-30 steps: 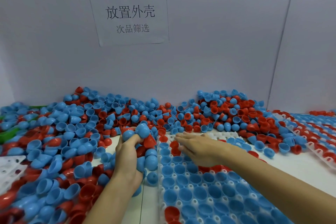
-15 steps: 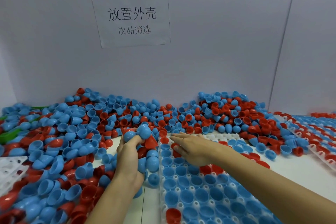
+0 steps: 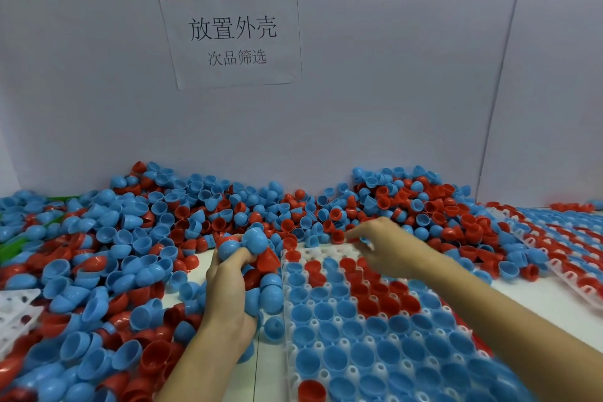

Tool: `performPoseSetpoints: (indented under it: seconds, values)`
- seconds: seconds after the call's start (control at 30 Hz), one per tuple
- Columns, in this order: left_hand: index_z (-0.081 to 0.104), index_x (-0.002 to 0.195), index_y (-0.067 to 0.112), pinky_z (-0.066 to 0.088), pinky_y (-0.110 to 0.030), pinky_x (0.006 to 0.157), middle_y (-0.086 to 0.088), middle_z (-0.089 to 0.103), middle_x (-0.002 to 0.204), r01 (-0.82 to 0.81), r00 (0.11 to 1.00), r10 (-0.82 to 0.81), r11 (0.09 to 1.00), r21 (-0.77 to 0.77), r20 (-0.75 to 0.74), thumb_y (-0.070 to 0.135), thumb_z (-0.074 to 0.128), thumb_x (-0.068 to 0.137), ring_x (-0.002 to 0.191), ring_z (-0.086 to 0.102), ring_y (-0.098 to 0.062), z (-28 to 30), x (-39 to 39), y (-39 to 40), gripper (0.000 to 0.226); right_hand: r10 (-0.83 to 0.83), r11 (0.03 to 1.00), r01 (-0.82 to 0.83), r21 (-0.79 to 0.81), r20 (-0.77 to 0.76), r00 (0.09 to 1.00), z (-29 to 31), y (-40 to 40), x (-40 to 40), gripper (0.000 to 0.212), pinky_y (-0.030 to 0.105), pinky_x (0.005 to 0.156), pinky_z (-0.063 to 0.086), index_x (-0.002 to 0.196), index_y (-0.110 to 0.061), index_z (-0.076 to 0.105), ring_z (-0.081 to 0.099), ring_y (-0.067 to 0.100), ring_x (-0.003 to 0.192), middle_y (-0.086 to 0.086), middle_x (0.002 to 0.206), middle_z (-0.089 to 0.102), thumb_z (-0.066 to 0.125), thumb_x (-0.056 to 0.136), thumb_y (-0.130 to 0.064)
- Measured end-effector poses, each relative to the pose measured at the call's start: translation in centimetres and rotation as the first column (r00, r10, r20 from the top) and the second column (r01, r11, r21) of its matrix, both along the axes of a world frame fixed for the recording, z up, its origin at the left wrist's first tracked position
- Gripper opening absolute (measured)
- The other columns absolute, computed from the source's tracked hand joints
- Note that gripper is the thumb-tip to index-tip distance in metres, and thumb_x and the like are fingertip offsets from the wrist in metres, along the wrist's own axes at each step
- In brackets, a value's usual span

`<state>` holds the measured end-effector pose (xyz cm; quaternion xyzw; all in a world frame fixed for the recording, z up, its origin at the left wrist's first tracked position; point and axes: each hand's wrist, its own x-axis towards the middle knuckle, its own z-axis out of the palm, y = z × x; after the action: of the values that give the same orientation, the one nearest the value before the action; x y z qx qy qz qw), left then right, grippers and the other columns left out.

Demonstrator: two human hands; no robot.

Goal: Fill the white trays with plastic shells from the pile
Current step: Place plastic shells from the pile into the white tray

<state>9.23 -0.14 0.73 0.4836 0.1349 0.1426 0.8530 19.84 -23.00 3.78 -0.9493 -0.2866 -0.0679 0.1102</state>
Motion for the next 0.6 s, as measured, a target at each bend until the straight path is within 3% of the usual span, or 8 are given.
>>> performPoseSetpoints:
  seconds: [0.1, 0.2, 0.6]
  values:
    - [0.056, 0.131, -0.006, 0.053, -0.032, 0.064, -0.015, 0.064, 0.099, 0.003, 1.0, -0.003, 1.0, -0.004, 0.005, 0.015, 0.059, 0.093, 0.078, 0.065, -0.022, 0.0, 0.1, -0.1, 0.043, -0.15, 0.988, 0.149, 0.049, 0.025, 0.988, 0.5, -5.7, 0.4, 0.023, 0.032, 0.094, 0.057, 0.117, -0.01, 0.072, 0.069, 0.015, 0.104, -0.002, 0.116, 0.072, 0.06, 0.096, -0.01]
    - [0.056, 0.131, -0.006, 0.053, -0.033, 0.064, -0.015, 0.064, 0.099, 0.005, 1.0, -0.005, 1.0, -0.008, 0.013, 0.016, 0.058, 0.094, 0.077, 0.064, -0.022, 0.0, 0.0, -0.1, 0.043, -0.231, 0.973, 0.231, 0.001, 0.03, 0.972, -0.3, -9.5, 0.4, 0.025, 0.029, 0.094, 0.055, 0.118, -0.014, 0.072, 0.067, 0.013, 0.108, -0.004, 0.118, 0.071, 0.062, 0.095, -0.014]
    - [0.053, 0.134, -0.007, 0.055, -0.026, 0.048, -0.007, 0.065, 0.085, 0.004, 1.0, -0.004, 1.0, -0.022, 0.02, 0.014, 0.056, 0.096, 0.062, 0.067, -0.015, -0.1, -0.1, -0.3, 0.043, -0.227, 0.972, 0.227, -0.056, -0.004, 0.974, -2.2, -10.7, 0.3, 0.031, 0.029, 0.097, 0.054, 0.126, -0.022, 0.069, 0.062, 0.009, 0.113, -0.008, 0.127, 0.068, 0.063, 0.095, -0.021]
